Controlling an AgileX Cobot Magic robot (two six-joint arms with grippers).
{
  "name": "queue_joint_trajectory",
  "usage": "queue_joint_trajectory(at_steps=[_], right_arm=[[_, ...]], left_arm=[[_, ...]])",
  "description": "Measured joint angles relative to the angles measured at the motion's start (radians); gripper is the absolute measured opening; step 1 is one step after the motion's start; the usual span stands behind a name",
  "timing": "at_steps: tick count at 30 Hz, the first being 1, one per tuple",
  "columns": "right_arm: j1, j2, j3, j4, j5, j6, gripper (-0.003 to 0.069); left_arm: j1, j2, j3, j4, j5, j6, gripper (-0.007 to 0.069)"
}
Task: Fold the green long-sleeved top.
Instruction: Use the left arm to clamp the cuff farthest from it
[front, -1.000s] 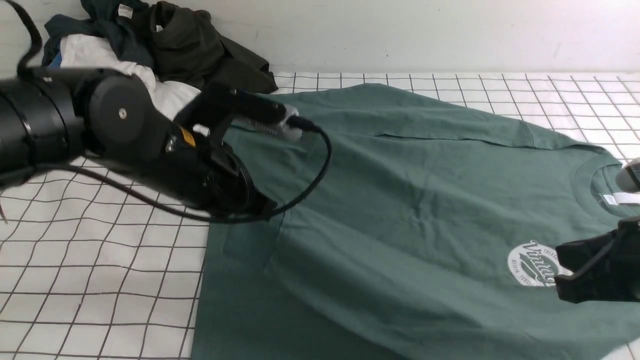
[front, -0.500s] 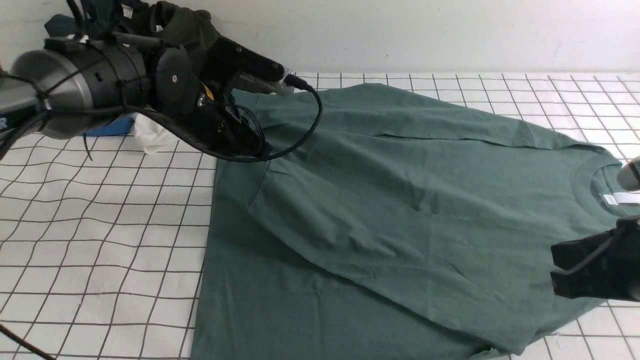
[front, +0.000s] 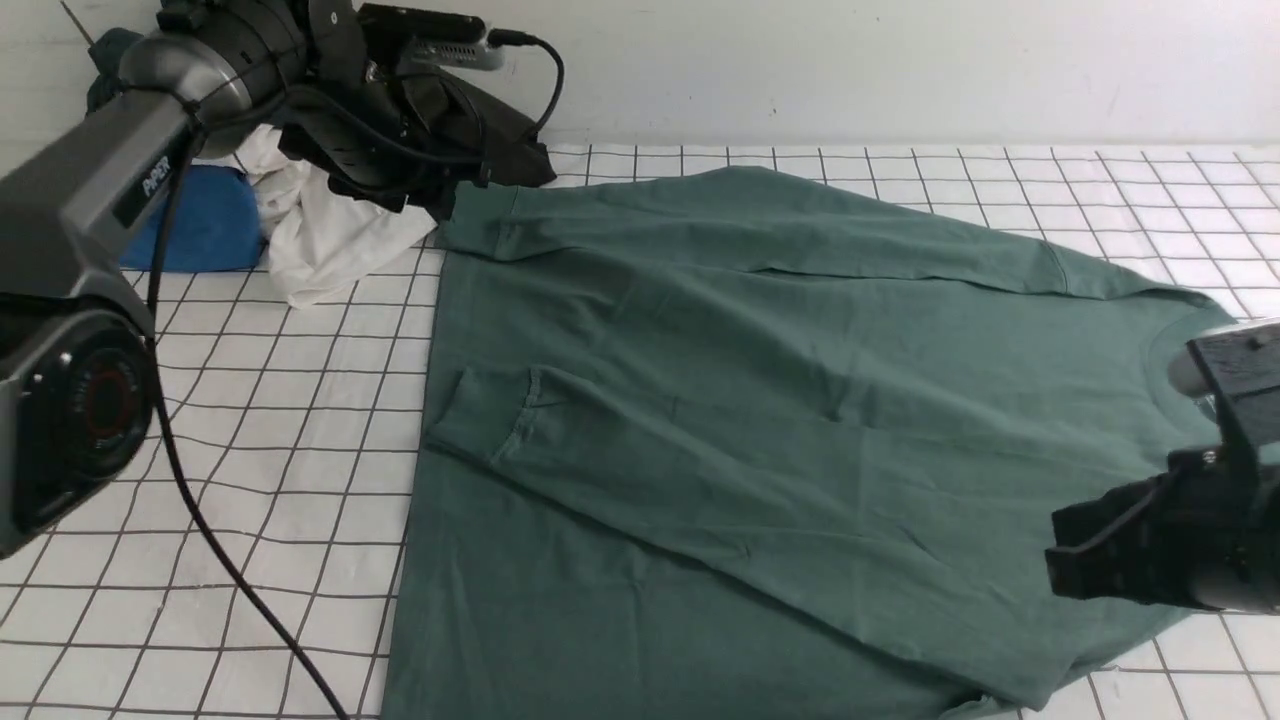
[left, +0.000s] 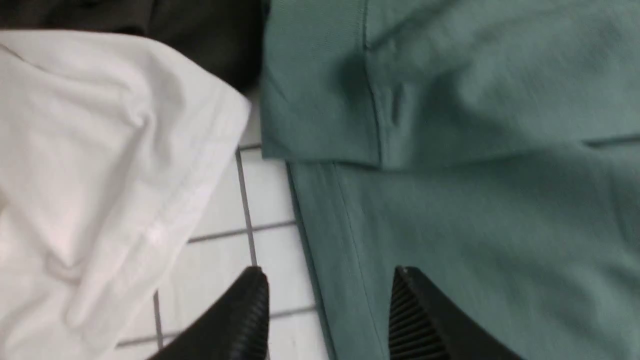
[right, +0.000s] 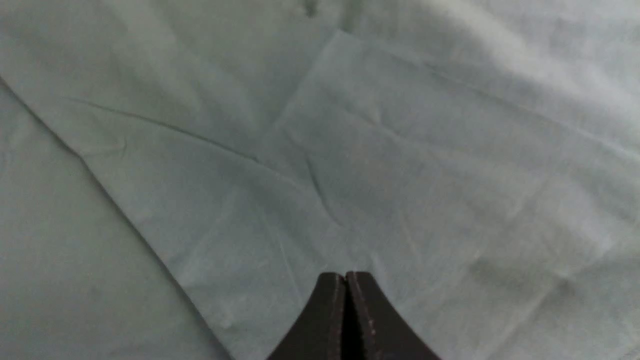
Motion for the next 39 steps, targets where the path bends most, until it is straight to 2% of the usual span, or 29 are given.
queue_joint_trajectory(at_steps=[6,12,15,19,22,35,39], right_arm=[[0.056,0.082,0.000,0.005,-0.004,-0.009,-0.0010],[0.064,0.097,-0.003,0.021,-0.004,-0.045,-0.0010],[0.064,0.098,-0.005,0.033,-0.005,-0.056,-0.0010],[0.064,0.098,-0.007,0.058,-0.005,-0.082,-0.0010],[0.064,0.101,-0.007,0.062,-0.006,-0.087,-0.0010],[0.064,0.101,-0.007,0.062,-0.006,-0.089,-0.0010],[0.064,0.101,-0.007,0.062,-0.003,-0.093,-0.0010]], left_arm=[[0.024,0.225,-0.240,-0.060,-0.020,-0.061,0.0356],[0.024,0.327,-0.279,-0.070,-0.115,-0.075,0.0361],[0.024,0.340,-0.285,-0.061,-0.141,-0.076,0.0299],[0.025,0.343,-0.285,-0.046,-0.154,-0.077,0.0081],[0.025,0.342,-0.285,-0.047,-0.152,-0.077,0.0009],[0.010,0.223,-0.290,-0.047,0.038,-0.042,-0.0004],[-0.011,0.157,-0.325,-0.047,0.200,-0.026,-0.0004]])
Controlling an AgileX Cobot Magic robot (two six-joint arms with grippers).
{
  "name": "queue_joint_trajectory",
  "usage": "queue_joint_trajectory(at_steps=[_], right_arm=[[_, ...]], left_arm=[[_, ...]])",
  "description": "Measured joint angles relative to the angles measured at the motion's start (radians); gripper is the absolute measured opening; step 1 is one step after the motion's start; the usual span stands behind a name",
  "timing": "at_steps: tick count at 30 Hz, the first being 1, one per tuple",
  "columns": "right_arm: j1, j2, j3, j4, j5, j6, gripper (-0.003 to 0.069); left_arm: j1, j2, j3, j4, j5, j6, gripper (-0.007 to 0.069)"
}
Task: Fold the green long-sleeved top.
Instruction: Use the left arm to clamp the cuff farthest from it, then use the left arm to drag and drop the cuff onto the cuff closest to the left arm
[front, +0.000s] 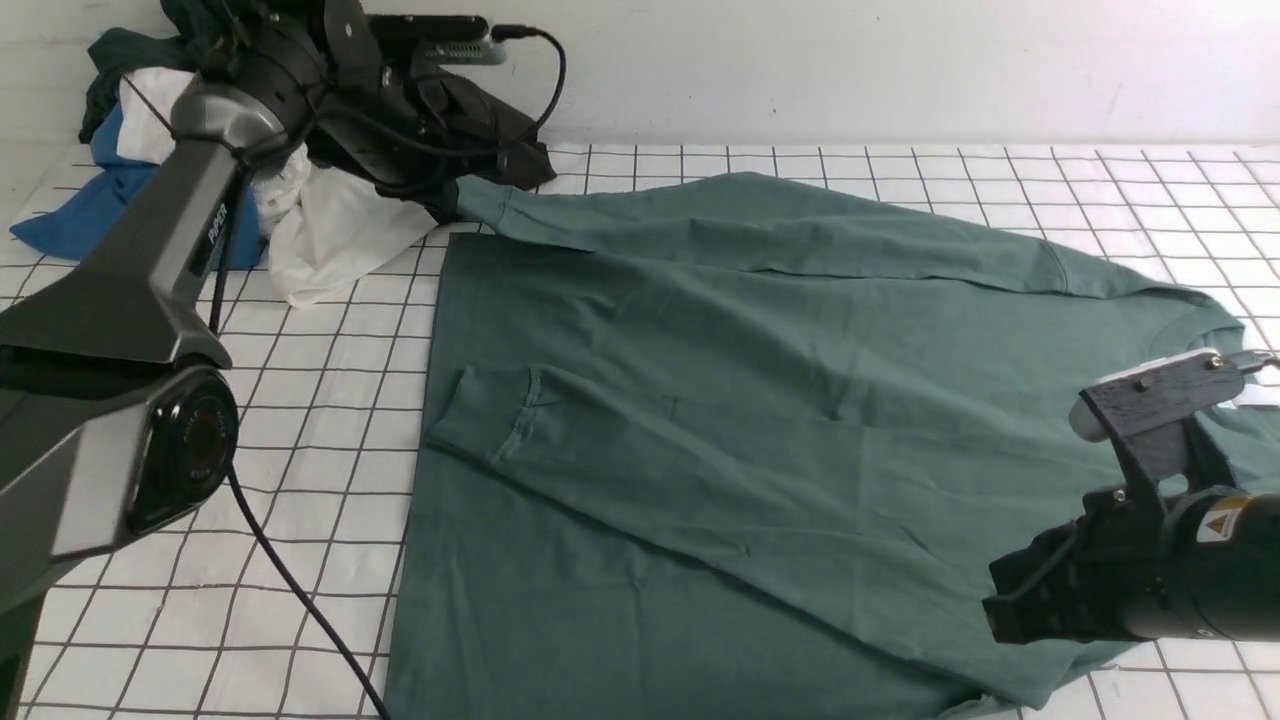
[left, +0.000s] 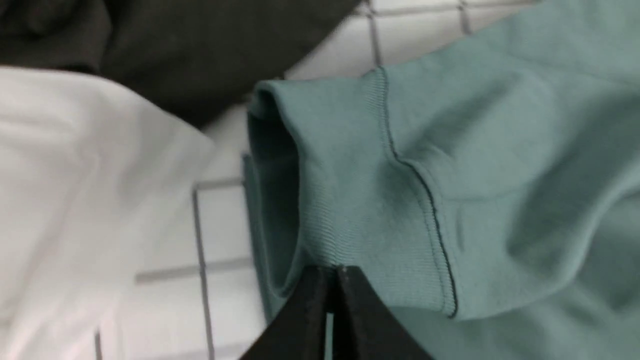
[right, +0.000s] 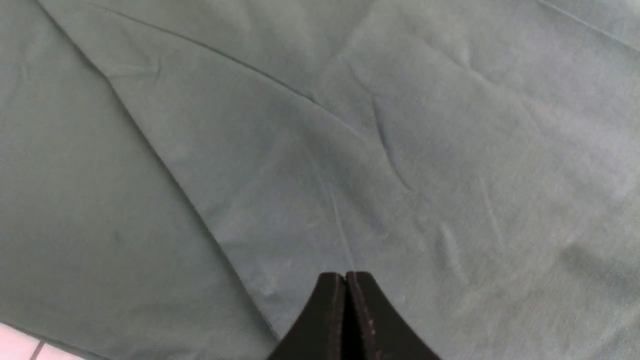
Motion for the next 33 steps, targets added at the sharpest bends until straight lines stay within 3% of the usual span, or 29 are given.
queue_joint_trajectory(at_steps=[10,14,18,21,23,27,33], right_arm=[[0.000,-0.064,-0.001,-0.012,0.067,-0.038,-0.0010],[0.000,-0.119,-0.001,-0.043,0.081,-0.040,-0.0010],[0.000,-0.141,-0.001,-0.050,0.078,-0.042,-0.0010],[0.000,-0.141,-0.001,-0.049,0.066,-0.042,-0.0010],[0.000,-0.141,-0.001,-0.046,0.039,-0.042,-0.0010],[0.000,-0.141,-0.001,-0.042,0.030,-0.042,-0.0010],[0.000,-0.141,-0.001,-0.042,0.036,-0.042,-0.0010]], left_arm=[[-0.086,-0.303,0.251,0.003,0.062,0.055,-0.0004],[-0.107,-0.490,0.508,0.014,0.059,0.072,-0.0004],[-0.106,-0.635,0.920,0.049,0.035,0.072,-0.0004],[-0.106,-0.659,1.108,0.054,-0.069,0.072,-0.0004],[-0.113,-0.656,1.273,0.053,-0.241,0.072,-0.0004],[-0.142,-0.656,1.336,0.053,-0.378,0.077,-0.0004],[-0.160,-0.659,1.233,0.050,-0.418,0.081,-0.0004]])
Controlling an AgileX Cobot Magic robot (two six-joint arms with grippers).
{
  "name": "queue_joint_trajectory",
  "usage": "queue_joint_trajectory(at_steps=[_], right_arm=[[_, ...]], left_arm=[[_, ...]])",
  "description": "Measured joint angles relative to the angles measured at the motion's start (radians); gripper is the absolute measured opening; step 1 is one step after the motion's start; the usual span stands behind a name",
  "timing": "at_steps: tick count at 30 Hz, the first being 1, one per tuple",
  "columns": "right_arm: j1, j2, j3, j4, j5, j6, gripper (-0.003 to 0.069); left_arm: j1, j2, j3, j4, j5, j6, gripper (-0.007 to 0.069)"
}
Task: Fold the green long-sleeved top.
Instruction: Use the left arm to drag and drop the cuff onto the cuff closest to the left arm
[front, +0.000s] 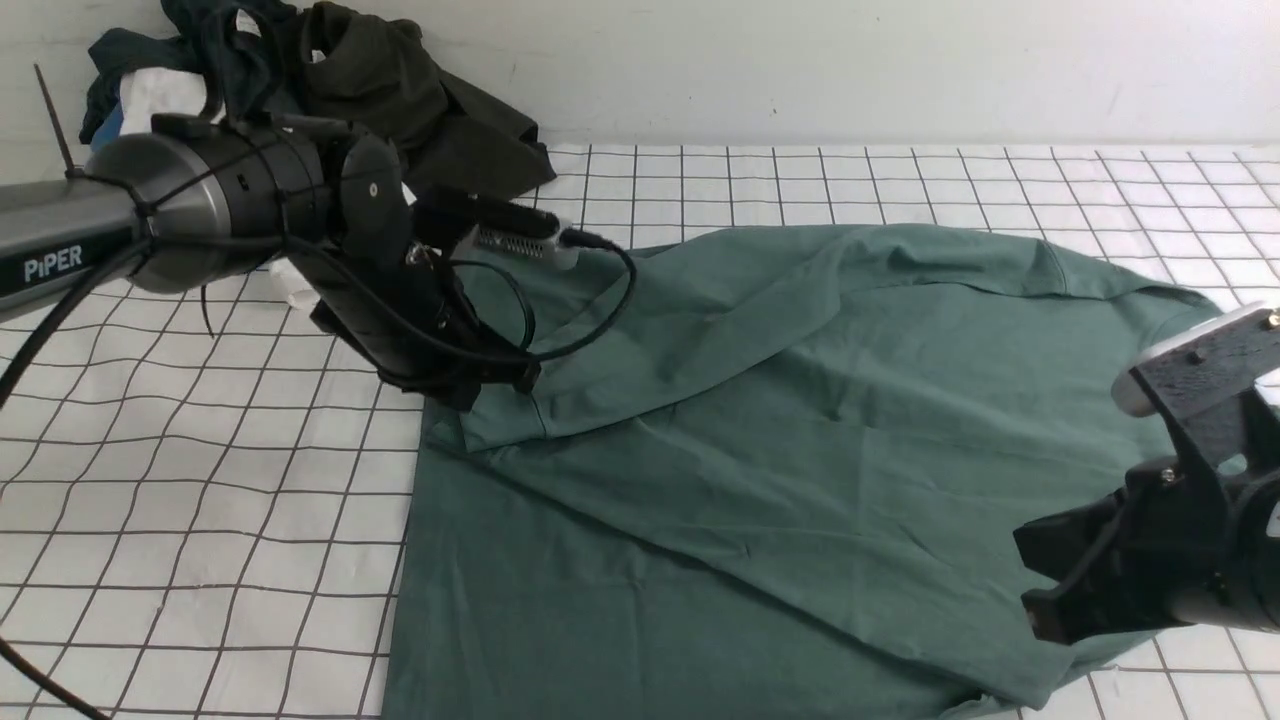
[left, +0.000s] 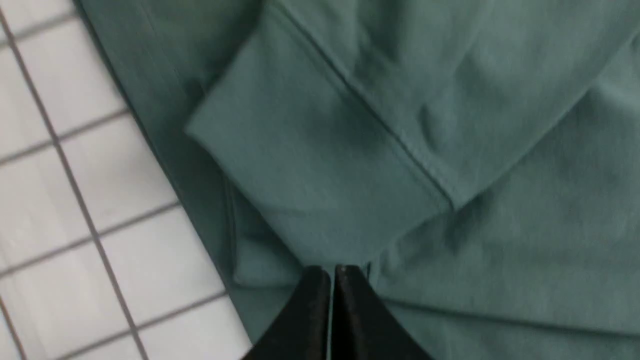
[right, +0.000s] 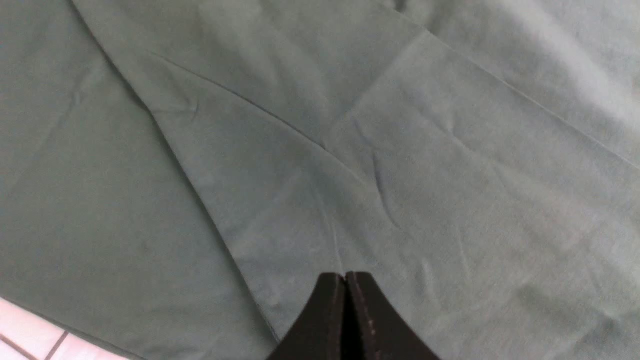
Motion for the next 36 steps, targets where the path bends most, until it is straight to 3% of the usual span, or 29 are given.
queue_joint_trajectory(at_steps=[4,12,13,17,20,22,28,36], right_arm=[[0.000,0.000,0.000,0.000,0.001,0.000,-0.0010],[0.000,0.000,0.000,0.005,0.002,0.000,-0.0010],[0.000,0.000,0.000,0.014,0.002,0.000,-0.0010],[0.000,0.000,0.000,0.039,0.002,0.000,-0.0010],[0.000,0.000,0.000,0.048,0.002,0.000,-0.0010],[0.000,0.000,0.000,0.053,0.002,0.000,-0.0010],[0.000,0.000,0.000,0.057,0.002,0.000,-0.0010],[0.000,0.000,0.000,0.051,0.001,0.000,-0.0010]], left_arm=[[0.000,-0.002,-0.037,0.000,-0.007,0.000,0.0014],[0.000,0.046,-0.041,-0.001,0.043,-0.004,0.0232],[0.000,0.076,-0.042,-0.001,0.043,-0.017,0.0286],[0.000,0.130,-0.042,0.009,0.033,-0.071,0.0323],[0.000,0.155,-0.042,0.020,0.017,-0.105,0.0307],[0.000,0.163,-0.042,0.020,0.009,-0.116,0.0258],[-0.009,0.141,-0.044,0.022,-0.010,-0.108,0.0030],[-0.039,-0.054,-0.101,0.017,0.029,-0.073,-0.0004]])
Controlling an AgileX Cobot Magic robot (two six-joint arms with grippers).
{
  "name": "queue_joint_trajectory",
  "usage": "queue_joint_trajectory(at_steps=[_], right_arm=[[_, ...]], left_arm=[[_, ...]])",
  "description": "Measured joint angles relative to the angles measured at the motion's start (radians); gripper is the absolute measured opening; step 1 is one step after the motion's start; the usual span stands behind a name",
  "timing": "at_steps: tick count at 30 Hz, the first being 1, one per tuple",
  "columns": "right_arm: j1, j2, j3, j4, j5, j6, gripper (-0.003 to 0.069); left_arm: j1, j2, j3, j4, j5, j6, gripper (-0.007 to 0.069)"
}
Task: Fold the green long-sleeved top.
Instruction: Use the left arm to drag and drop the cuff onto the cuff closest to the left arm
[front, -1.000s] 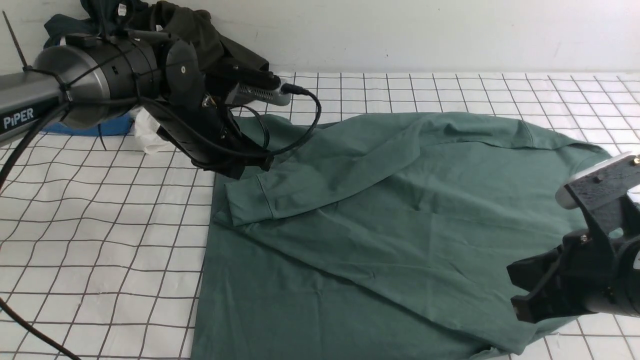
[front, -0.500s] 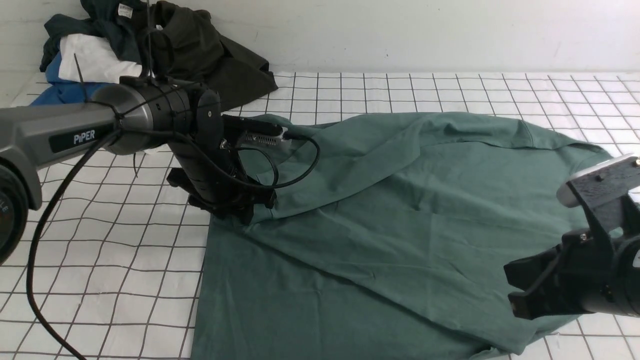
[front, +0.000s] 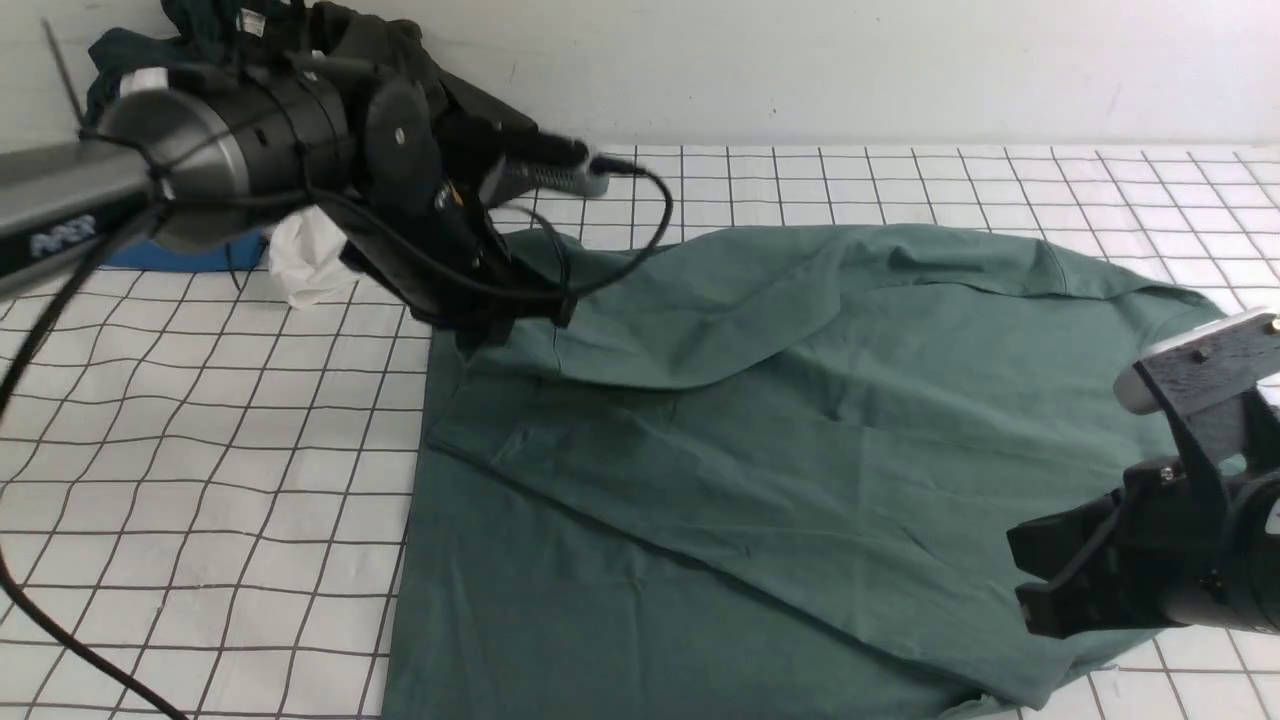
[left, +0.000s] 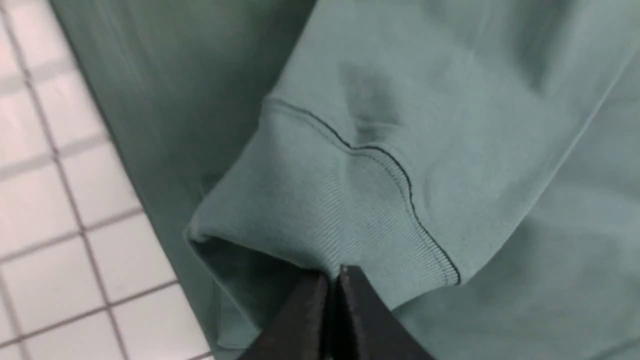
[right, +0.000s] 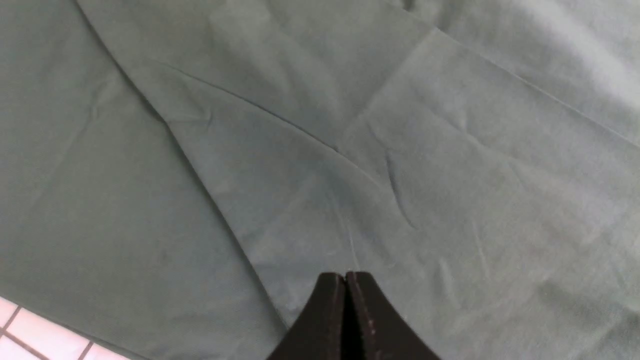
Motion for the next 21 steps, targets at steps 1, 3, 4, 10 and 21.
queue_joint_trajectory(at_steps=[1,3,4,10,21], right_arm=[[0.000,0.000,0.000,-0.003,0.000,0.000,-0.0010],[0.000,0.000,0.000,-0.010,0.000,0.000,-0.0010],[0.000,0.000,0.000,-0.015,0.000,0.000,-0.0010],[0.000,0.000,0.000,-0.022,0.000,0.000,-0.0010],[0.000,0.000,0.000,-0.025,0.000,0.000,-0.0010]], left_arm=[[0.000,-0.023,-0.012,0.000,0.012,0.000,-0.0004],[0.000,-0.073,-0.034,0.001,0.057,0.000,-0.0004],[0.000,-0.095,-0.039,0.004,0.079,0.000,-0.0004],[0.000,-0.118,-0.025,0.004,0.246,0.000,-0.0004],[-0.005,0.075,0.150,0.006,0.170,0.031,0.0078]])
